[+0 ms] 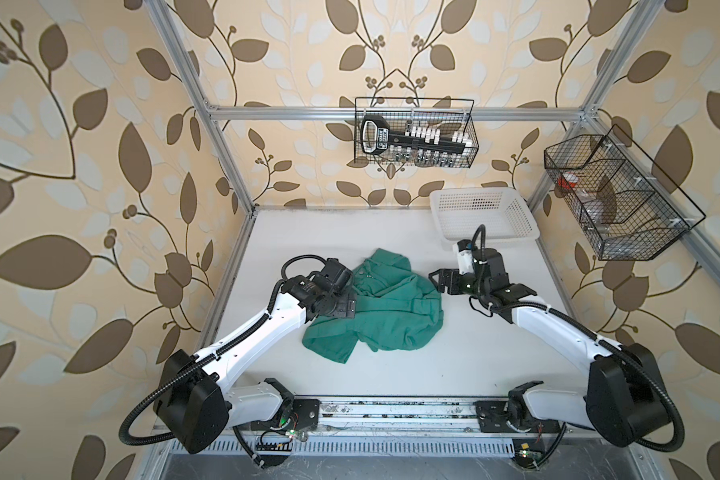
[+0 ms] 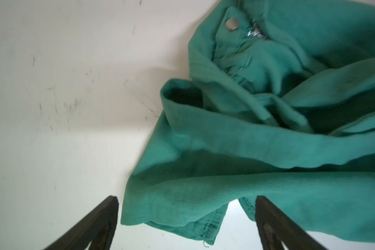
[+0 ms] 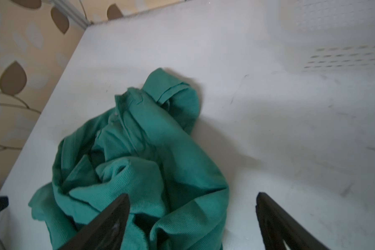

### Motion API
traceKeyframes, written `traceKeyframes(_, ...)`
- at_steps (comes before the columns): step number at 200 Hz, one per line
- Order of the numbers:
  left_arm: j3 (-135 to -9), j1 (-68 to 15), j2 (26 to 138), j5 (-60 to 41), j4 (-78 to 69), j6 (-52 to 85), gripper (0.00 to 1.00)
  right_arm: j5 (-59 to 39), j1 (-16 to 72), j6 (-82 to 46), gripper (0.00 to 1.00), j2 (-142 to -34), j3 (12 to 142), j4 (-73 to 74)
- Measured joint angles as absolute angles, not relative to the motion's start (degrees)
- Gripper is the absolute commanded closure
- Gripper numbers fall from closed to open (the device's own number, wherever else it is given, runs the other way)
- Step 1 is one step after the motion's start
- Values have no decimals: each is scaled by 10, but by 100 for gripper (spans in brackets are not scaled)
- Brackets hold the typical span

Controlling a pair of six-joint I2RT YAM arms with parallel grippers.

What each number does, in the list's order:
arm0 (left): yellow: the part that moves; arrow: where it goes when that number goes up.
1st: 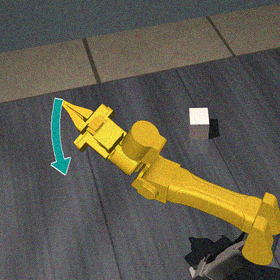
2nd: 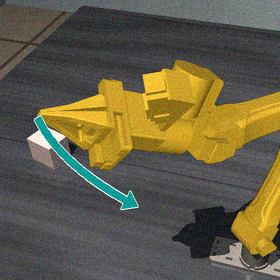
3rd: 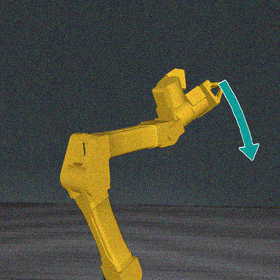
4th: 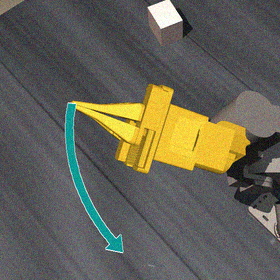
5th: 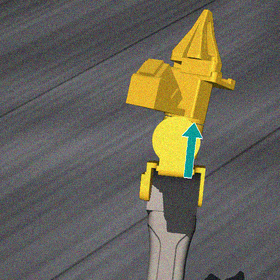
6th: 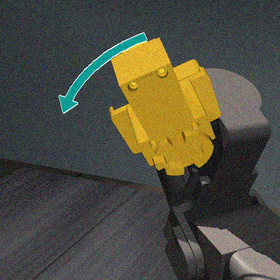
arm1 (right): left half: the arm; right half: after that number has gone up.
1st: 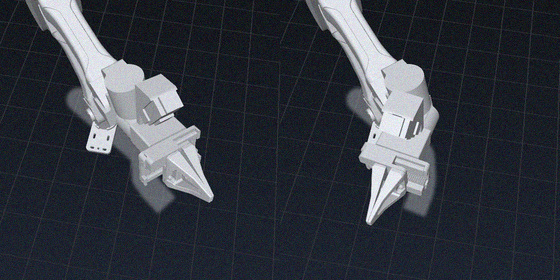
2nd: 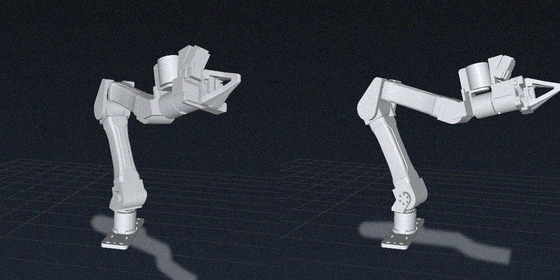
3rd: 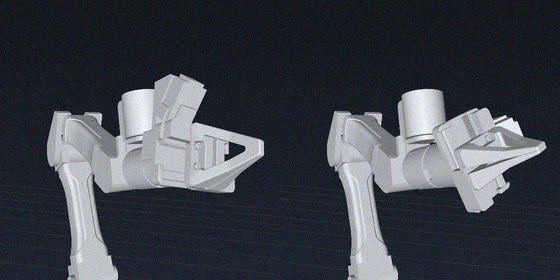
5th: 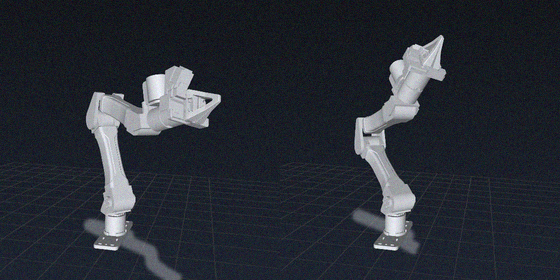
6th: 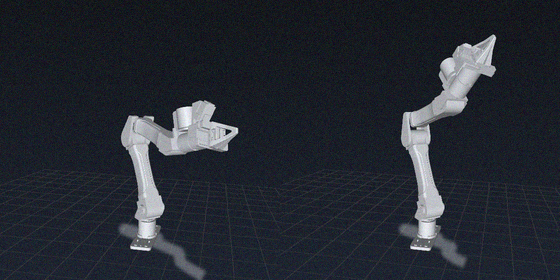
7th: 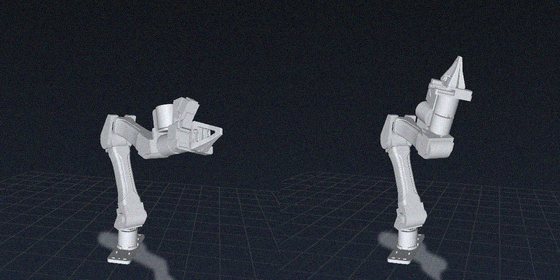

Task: Fold and stack the trousers
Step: 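Grasp the trousers with the left gripper while the right gripper grasps the waistband, then pull the trousers apart with both grippers to stretch them out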

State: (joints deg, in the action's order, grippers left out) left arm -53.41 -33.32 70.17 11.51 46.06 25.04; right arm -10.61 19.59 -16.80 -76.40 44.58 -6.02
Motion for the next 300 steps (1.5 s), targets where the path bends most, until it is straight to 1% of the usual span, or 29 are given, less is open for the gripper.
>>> traceKeyframes(39, -469, -324, 709, 124, 433, 295, 1, -106, 226, -108, 10, -884, 495, -83)
traceKeyframes(79, -439, -318, 766, 119, 377, 331, 5, -102, 231, -78, 14, -959, 530, -83)
traceKeyframes(89, -436, -318, 780, 113, 363, 336, 7, -102, 232, -73, 17, -972, 535, -83)
traceKeyframes(99, -434, -318, 791, 107, 350, 342, 10, -104, 233, -70, 22, -984, 541, -86)
traceKeyframes(113, -434, -318, 804, 100, 336, 349, 14, -106, 236, -67, 36, -995, 545, -84)
traceKeyframes(131, -434, -318, 818, 86, 319, 352, 25, -110, 239, -67, 52, -997, 544, -84)
traceKeyframes(149, -434, -318, 825, 71, 304, 351, 39, -116, 240, -77, 64, -997, 544, -79)
traceKeyframes(171, -434, -318, 851, 57, 287, 352, 62, -123, 240, -86, 85, -997, 535, -69)
traceKeyframes(177, -434, -318, 854, 59, 286, 351, 68, -126, 240, -89, 89, -997, 531, -65)
traceKeyframes(181, -434, -316, 854, 59, 286, 357, 71, -127, 240, -87, 93, -997, 528, -62)
traceKeyframes(192, -435, -314, 854, 55, 283, 351, 83, -131, 240, -95, 96, -996, 521, -57)
traceKeyframes(198, -435, -313, 854, 52, 282, 350, 89, -133, 240, -99, 100, -996, 518, -53)
traceKeyframes(201, -435, -314, 854, 50, 280, 356, 94, -134, 240, -98, 100, -995, 516, -51)
traceKeyframes(207, -437, -314, 854, 47, 279, 356, 100, -135, 240, -103, 100, -993, 513, -47)
traceKeyframes(232, -445, -314, 850, 34, 283, 347, 100, -136, 237, -114, 100, -969, 498, -43)
traceKeyframes(258, -474, -314, 816, 35, 317, 344, 100, -140, 218, -126, 100, -913, 486, -48)
traceKeyframes(280, -545, -314, 783, 50, 363, 330, 100, -140, 192, -135, 100, -846, 486, -52)
traceKeyframes(300, -639, -315, 763, 78, 397, 302, 100, -139, 166, -142, 100, -780, 489, -60)
